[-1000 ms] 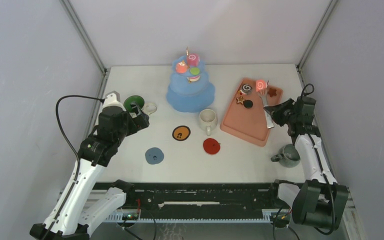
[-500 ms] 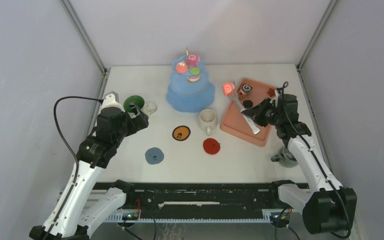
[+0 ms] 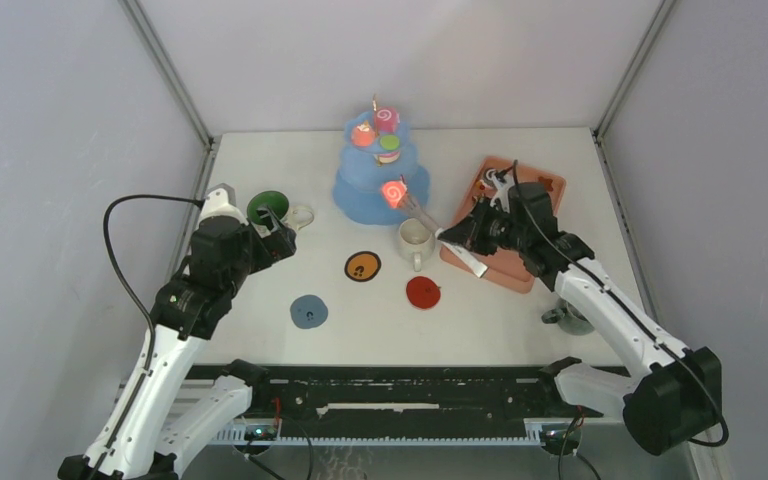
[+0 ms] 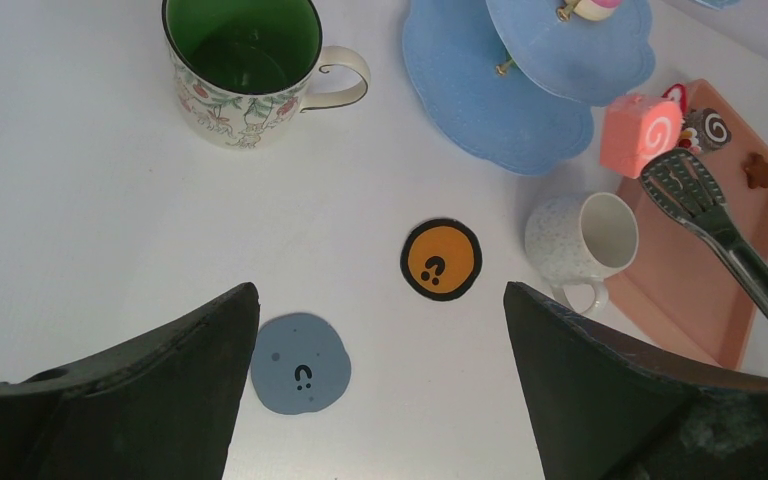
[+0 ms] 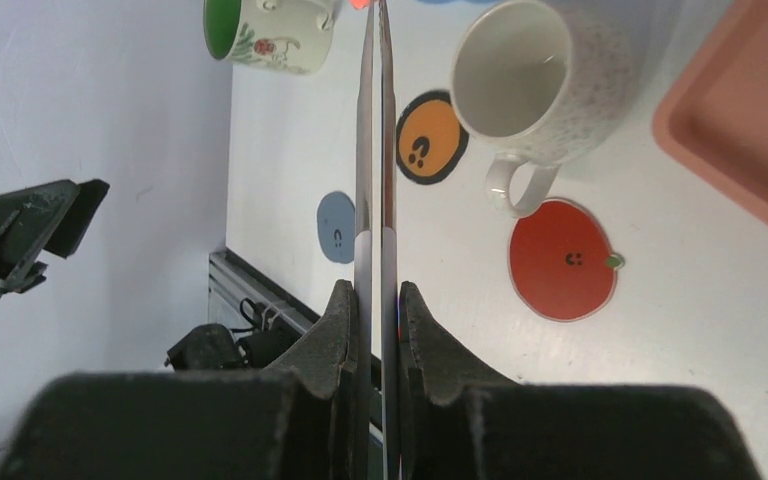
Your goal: Serve the afternoon tea
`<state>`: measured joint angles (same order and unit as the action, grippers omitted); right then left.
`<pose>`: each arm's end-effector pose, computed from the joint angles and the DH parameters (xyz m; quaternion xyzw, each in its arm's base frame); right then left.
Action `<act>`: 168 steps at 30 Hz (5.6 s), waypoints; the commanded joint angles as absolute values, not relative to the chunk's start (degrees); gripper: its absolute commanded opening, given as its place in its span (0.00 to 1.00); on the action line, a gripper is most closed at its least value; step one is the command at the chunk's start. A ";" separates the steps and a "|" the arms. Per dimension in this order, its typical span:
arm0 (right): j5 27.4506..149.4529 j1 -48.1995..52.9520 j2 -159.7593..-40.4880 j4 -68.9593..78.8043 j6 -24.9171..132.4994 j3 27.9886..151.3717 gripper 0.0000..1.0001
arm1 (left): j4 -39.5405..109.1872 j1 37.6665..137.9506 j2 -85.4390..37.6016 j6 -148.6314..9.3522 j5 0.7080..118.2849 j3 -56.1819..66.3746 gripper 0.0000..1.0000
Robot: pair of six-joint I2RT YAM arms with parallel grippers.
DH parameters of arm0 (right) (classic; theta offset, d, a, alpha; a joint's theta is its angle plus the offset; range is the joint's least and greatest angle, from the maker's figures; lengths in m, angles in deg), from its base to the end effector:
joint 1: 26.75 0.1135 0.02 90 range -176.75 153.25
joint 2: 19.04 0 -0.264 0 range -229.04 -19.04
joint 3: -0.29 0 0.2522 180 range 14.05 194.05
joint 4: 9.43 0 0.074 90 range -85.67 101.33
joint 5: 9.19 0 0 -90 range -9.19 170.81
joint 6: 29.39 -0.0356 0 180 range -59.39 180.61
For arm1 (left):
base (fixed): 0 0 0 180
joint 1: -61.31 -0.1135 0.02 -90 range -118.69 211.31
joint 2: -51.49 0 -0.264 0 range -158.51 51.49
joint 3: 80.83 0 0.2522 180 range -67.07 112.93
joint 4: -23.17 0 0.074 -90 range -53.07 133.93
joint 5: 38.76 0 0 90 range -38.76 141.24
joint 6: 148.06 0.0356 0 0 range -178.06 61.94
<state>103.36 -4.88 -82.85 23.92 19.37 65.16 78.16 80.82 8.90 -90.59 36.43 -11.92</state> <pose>0.2232 0.1043 0.2980 0.0515 0.8626 0.3936 0.3137 0.1414 -0.0405 0.3520 -0.1620 0.8400 -0.1222 0.5031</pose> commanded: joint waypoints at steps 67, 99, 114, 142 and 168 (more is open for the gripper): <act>98.92 0.89 -113.41 7.23 4.45 89.29 0.48 | 79.02 80.38 10.21 -86.11 31.81 -12.03 0.97; 75.82 -10.86 -75.69 43.49 32.15 72.14 0.24 | 74.23 80.34 6.19 -86.48 37.08 -13.07 0.97; 91.70 -27.96 -89.57 26.02 27.02 72.95 0.40 | 75.50 80.35 6.94 -86.12 35.65 -12.54 0.97; 97.10 -32.56 -105.23 16.88 23.65 76.81 0.42 | 76.89 80.38 7.69 -86.36 34.40 -11.62 0.97; 93.90 -33.40 -93.86 17.55 25.34 71.29 0.00 | 77.36 80.31 7.36 -87.33 34.86 -11.17 0.97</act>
<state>94.64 -32.97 -97.24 19.97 24.31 71.69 78.14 80.77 6.91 -87.05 34.94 -12.00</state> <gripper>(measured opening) 0.328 0.971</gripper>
